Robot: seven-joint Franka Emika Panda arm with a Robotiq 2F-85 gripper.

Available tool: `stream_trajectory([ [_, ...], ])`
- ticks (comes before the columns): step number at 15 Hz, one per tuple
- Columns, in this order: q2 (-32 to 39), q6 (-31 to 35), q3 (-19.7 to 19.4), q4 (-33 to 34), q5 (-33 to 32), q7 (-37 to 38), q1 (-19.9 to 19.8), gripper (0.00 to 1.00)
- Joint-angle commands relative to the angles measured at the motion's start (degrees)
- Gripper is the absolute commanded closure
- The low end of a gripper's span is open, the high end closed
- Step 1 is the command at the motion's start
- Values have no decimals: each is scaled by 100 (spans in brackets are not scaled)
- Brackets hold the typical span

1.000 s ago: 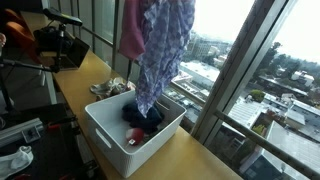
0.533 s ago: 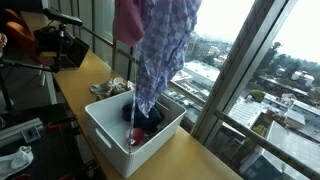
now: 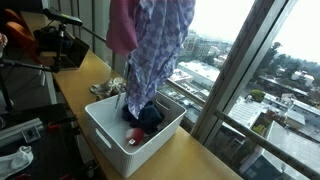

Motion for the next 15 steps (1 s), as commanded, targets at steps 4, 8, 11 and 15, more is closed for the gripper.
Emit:
stream_trajectory([
  [4, -912, 1161, 217, -2348, 337, 307, 52, 94],
  [8, -1125, 2119, 374, -3643, 728, 551, 130, 94],
  [11, -1133, 3066, 731, -4643, 971, 693, -31, 94],
  [15, -1136, 4444, 913, -5972, 1060, 736, -65, 94],
])
